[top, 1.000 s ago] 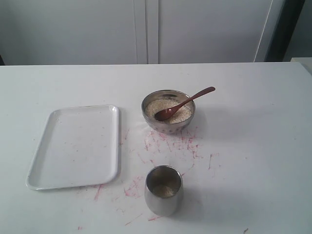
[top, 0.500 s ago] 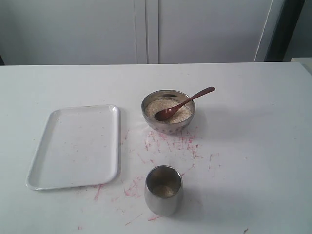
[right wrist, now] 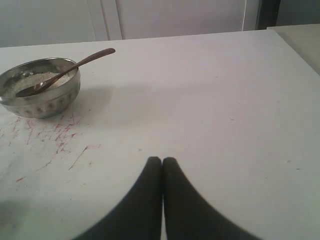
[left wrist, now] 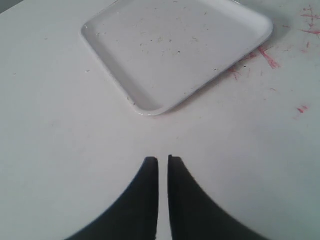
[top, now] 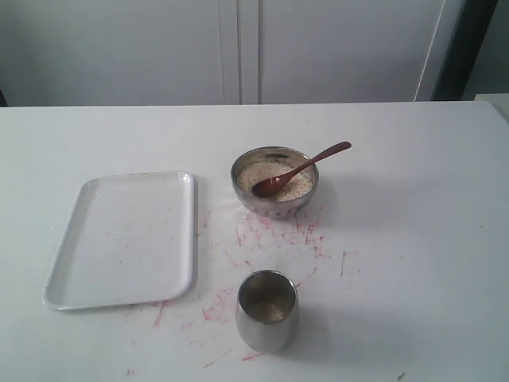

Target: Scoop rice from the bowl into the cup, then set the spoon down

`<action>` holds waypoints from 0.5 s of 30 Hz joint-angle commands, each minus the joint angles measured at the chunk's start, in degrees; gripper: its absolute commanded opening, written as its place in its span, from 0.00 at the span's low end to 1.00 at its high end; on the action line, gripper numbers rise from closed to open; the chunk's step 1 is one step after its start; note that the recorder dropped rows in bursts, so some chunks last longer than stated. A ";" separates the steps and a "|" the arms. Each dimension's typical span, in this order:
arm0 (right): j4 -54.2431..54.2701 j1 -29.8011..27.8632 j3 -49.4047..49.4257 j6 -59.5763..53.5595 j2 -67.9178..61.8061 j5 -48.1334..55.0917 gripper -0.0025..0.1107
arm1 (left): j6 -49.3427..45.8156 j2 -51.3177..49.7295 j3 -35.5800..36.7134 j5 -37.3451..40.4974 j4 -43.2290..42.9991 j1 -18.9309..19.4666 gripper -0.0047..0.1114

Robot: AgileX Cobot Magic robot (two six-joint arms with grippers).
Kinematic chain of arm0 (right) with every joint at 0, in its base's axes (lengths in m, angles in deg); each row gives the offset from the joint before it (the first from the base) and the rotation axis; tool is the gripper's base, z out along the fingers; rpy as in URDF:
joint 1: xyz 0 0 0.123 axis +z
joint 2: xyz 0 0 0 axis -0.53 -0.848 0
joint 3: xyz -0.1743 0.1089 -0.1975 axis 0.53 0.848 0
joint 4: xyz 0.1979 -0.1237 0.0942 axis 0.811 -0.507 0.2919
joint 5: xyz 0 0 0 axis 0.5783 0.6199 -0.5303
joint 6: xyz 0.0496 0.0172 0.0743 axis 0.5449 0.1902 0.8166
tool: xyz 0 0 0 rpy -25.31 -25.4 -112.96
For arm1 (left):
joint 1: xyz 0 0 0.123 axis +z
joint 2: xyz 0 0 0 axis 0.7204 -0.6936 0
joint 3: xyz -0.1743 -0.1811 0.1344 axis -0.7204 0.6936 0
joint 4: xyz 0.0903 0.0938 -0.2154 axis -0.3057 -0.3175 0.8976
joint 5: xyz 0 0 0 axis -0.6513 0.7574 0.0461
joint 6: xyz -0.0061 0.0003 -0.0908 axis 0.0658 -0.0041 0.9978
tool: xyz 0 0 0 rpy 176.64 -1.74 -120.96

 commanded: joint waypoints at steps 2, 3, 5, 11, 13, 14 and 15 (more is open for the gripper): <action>-0.24 -0.48 0.28 -0.29 0.22 -0.50 0.02 | 0.33 0.17 0.53 1.91 0.00 -0.12 0.16; -0.24 -0.48 0.28 -0.29 0.22 -0.66 0.02 | 0.33 0.17 0.53 1.91 0.00 -0.12 0.16; -0.24 -0.48 0.28 -0.29 0.22 -1.74 0.02 | 0.33 0.17 0.53 1.91 0.00 -0.12 0.16; -0.24 -0.48 0.28 -0.19 0.22 -12.56 0.02 | 0.33 0.17 0.53 1.91 0.00 -0.12 0.16; -0.24 -0.48 0.28 -0.19 0.22 -18.07 0.02 | 0.33 0.17 0.53 1.91 0.00 -0.12 0.16; -0.24 -0.48 0.28 -0.19 0.22 -20.78 0.02 | 0.33 0.17 0.53 1.91 0.00 -0.12 0.16; -0.24 -0.48 0.28 -0.19 0.22 -22.86 0.02 | 0.33 0.17 0.53 1.91 0.00 -0.12 0.16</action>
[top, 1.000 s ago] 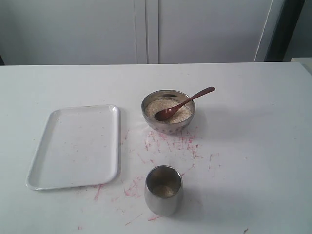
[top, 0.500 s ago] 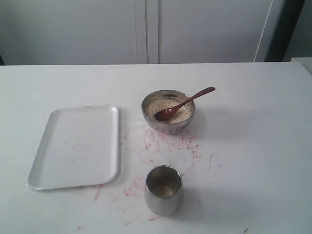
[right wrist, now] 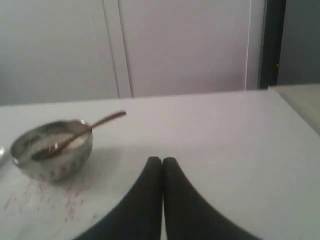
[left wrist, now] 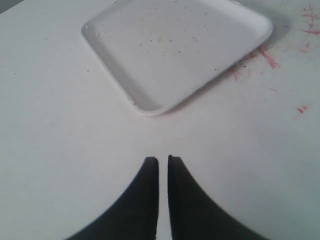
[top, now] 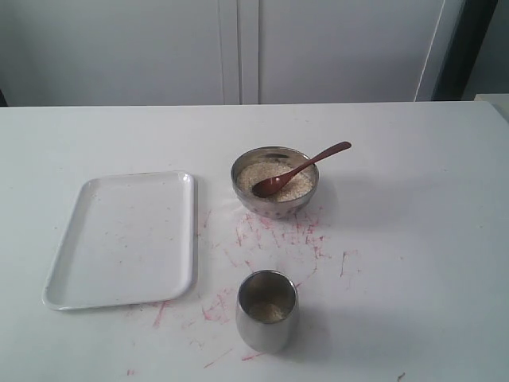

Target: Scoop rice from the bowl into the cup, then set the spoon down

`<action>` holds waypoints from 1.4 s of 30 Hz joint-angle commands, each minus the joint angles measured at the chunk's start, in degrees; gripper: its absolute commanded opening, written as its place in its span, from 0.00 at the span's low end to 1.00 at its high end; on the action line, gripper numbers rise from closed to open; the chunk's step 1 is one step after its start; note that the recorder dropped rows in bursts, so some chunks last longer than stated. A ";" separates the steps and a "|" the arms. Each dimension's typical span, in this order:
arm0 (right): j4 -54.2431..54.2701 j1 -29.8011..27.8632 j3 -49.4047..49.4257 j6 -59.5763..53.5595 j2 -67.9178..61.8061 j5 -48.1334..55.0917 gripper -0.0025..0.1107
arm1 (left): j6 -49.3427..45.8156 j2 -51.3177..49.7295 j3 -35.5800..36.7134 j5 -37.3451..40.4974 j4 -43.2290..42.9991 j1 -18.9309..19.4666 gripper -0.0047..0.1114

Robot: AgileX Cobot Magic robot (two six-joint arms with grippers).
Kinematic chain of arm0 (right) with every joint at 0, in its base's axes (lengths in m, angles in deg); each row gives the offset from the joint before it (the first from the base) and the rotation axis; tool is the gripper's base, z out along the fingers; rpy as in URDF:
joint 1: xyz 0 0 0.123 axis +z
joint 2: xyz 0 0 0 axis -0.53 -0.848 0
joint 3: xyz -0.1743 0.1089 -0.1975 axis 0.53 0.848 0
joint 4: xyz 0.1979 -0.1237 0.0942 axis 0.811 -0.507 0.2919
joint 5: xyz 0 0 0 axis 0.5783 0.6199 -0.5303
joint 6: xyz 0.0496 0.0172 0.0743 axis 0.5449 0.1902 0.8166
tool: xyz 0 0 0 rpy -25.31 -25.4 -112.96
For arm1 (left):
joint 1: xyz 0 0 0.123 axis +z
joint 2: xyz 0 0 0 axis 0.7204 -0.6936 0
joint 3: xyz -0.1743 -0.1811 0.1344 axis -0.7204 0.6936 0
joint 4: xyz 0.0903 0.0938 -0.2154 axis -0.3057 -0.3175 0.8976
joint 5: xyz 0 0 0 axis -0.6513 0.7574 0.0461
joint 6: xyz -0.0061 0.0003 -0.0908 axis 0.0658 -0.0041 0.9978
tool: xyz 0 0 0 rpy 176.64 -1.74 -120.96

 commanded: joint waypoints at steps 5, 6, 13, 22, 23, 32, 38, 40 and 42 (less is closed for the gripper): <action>-0.24 -0.36 0.28 -0.19 0.22 -20.23 0.02 | 0.33 0.17 0.53 1.91 0.00 -0.12 0.16; -0.24 -0.27 0.28 -0.19 0.22 -21.47 0.02 | 0.33 0.17 0.53 1.91 0.00 -0.12 0.16; 0.15 0.65 0.28 20.15 0.22 -26.66 0.02 | 0.33 0.17 0.53 1.91 0.00 -0.12 0.16; -1.33 1.33 0.28 45.74 0.22 -27.74 0.02 | 0.33 0.17 0.53 1.91 0.00 -0.12 0.16; -1.33 1.33 0.28 47.17 0.22 -28.61 0.02 | 0.33 0.17 0.53 1.91 0.00 -0.12 0.16; -1.33 3.66 0.28 52.74 0.22 -31.47 0.02 | 0.33 0.17 0.53 1.91 0.00 -0.12 0.16; -9.97 4.83 0.28 52.91 0.22 -40.58 0.02 | 0.33 0.17 0.53 1.91 0.00 -0.12 0.16; -15.39 4.83 -0.41 53.24 0.22 -43.62 0.02 | 0.33 0.17 0.53 1.91 0.00 -0.12 0.16; -18.95 4.83 -2.43 54.78 0.22 -43.62 0.02 | 0.33 0.17 0.53 1.91 0.00 -0.12 0.16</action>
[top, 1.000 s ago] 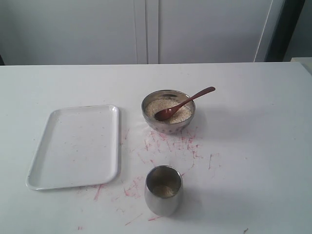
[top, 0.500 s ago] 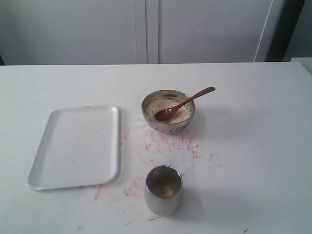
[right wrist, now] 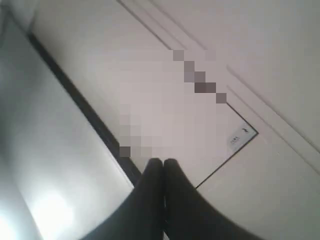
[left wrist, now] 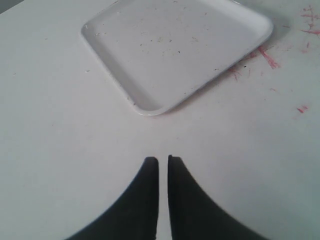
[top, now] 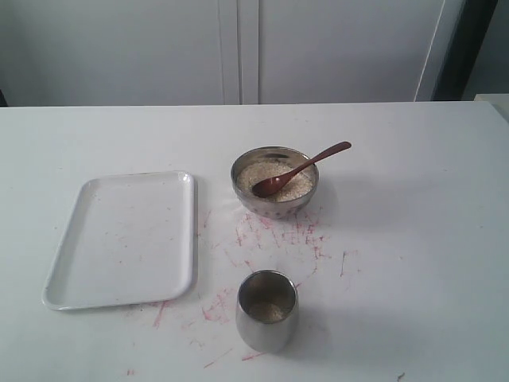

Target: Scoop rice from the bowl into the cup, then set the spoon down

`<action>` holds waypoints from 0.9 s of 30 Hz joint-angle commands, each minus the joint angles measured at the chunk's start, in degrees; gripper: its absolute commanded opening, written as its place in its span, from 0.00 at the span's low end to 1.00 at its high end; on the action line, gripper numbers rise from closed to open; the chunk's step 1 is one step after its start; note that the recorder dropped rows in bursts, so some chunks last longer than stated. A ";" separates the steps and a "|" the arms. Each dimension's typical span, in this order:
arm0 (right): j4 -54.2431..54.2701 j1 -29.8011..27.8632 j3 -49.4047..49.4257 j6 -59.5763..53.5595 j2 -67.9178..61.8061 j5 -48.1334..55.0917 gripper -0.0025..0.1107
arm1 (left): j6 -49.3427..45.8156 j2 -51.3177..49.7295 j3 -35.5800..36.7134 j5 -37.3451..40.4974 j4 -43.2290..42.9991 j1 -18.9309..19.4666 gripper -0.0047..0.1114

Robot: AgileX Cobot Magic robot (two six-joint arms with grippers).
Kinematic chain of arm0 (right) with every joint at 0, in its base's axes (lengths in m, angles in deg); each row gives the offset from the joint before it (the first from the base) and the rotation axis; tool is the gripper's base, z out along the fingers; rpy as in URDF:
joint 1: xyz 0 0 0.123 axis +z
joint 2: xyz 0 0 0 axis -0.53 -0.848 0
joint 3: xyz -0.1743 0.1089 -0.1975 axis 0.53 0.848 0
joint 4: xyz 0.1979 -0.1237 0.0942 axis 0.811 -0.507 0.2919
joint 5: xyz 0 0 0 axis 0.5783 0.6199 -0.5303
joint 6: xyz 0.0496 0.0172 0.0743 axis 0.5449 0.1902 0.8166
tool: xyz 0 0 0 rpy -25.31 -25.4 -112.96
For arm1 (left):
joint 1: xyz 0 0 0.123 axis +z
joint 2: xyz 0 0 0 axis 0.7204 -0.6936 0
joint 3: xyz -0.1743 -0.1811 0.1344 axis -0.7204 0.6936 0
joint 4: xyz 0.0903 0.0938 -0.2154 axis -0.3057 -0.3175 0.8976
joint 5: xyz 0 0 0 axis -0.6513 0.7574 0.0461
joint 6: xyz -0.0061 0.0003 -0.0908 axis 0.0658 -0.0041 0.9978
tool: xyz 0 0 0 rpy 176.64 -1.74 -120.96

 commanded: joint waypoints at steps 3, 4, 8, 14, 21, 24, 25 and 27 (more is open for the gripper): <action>-12.68 0.17 -6.23 2.38 0.17 -2.62 0.02 | 0.33 0.17 0.53 1.91 0.00 -0.12 0.16; -13.93 0.17 -7.82 2.38 0.17 -2.08 0.02 | 0.33 0.17 0.53 1.91 0.00 -0.12 0.16; -17.46 0.17 -13.99 2.38 0.17 1.91 0.02 | 0.33 0.17 0.53 1.91 0.00 -0.12 0.16; -19.23 0.17 -23.13 2.38 0.17 13.39 0.02 | 0.33 0.17 0.53 1.91 0.00 -0.12 0.16; -24.07 2.02 -32.02 2.23 -0.63 23.80 0.02 | 0.33 0.17 0.53 1.91 0.00 -0.12 0.16; -24.20 2.71 -35.22 2.23 -1.57 27.20 0.02 | 0.33 0.17 0.53 1.91 0.00 -0.12 0.16; -24.31 2.84 -36.32 2.23 -2.01 28.19 0.02 | 0.33 0.17 0.53 1.91 0.00 -0.12 0.16; -24.31 2.98 -38.61 1.78 -2.80 30.11 0.02 | 0.33 0.17 0.53 1.91 0.00 -0.12 0.16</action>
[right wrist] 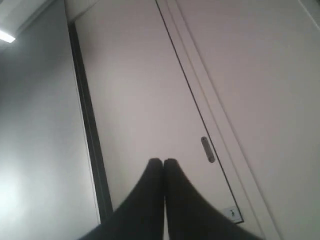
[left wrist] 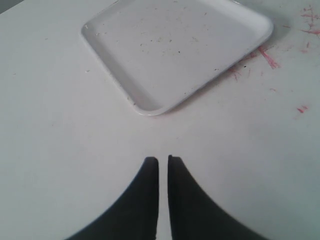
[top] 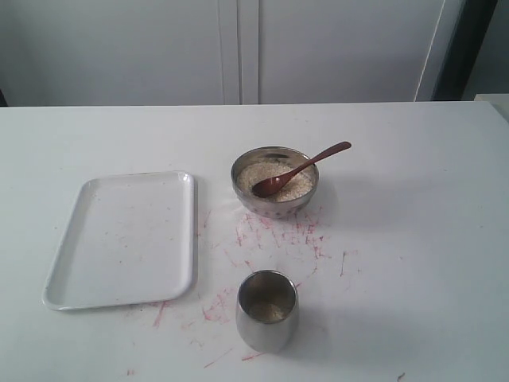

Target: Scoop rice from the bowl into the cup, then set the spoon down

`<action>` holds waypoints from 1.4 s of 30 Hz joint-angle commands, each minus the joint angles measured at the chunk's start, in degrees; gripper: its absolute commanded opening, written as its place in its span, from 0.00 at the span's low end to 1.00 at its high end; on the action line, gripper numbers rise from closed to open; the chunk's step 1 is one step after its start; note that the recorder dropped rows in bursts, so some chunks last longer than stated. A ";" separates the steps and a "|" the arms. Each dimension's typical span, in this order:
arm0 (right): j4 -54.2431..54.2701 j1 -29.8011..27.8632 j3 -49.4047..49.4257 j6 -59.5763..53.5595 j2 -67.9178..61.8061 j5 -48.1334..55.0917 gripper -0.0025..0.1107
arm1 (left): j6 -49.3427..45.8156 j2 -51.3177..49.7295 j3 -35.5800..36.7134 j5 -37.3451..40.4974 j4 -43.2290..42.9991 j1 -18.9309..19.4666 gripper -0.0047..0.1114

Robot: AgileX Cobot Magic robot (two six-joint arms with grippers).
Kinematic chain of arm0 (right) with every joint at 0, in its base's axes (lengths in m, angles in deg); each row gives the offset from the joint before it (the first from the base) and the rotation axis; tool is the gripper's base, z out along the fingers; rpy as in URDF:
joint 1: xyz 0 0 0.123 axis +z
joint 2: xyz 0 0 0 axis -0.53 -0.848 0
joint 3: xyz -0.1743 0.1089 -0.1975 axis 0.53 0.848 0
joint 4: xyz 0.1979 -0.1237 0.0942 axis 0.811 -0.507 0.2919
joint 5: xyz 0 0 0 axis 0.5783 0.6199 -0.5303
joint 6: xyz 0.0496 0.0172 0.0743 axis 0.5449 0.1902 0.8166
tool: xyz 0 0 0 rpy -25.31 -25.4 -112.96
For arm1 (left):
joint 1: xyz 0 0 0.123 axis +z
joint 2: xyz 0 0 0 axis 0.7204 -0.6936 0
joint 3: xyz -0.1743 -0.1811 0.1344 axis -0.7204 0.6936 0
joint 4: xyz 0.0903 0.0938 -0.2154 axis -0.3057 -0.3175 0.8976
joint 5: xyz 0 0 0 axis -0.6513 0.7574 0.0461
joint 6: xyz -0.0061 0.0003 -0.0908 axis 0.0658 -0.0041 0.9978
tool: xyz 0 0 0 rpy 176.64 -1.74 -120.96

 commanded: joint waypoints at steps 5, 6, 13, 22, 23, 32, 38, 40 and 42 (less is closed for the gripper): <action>-1.39 0.54 -9.46 -3.40 -4.54 8.84 0.02 | 0.33 0.17 0.53 1.91 0.00 -0.12 0.16; -1.39 0.65 -10.37 -3.67 -5.20 9.40 0.02 | 0.33 0.17 0.53 1.91 0.00 -0.12 0.16; -0.76 4.09 -18.30 -8.41 -13.48 19.41 0.02 | 0.33 0.17 0.53 1.91 0.00 -0.12 0.16; 16.16 10.82 -30.63 -35.71 -27.00 30.77 0.02 | 0.33 0.17 0.53 1.91 0.00 -0.12 0.16; 17.93 11.53 -32.13 -38.62 -28.83 32.07 0.02 | 0.33 0.17 0.53 1.91 0.00 -0.12 0.16; 21.71 17.22 -46.26 -55.36 -45.72 44.15 0.02 | 0.33 0.17 0.53 1.91 0.00 -0.12 0.16; 21.37 18.85 -54.06 -65.59 -56.08 51.94 0.02 | 0.33 0.17 0.53 1.91 0.00 -0.12 0.16; 21.06 18.85 -56.14 -66.89 -59.17 53.56 0.02 | 0.33 0.17 0.53 1.91 0.00 -0.12 0.16; 21.06 18.85 -58.03 -67.82 -62.26 54.45 0.02 | 0.33 0.17 0.53 1.91 0.00 -0.12 0.16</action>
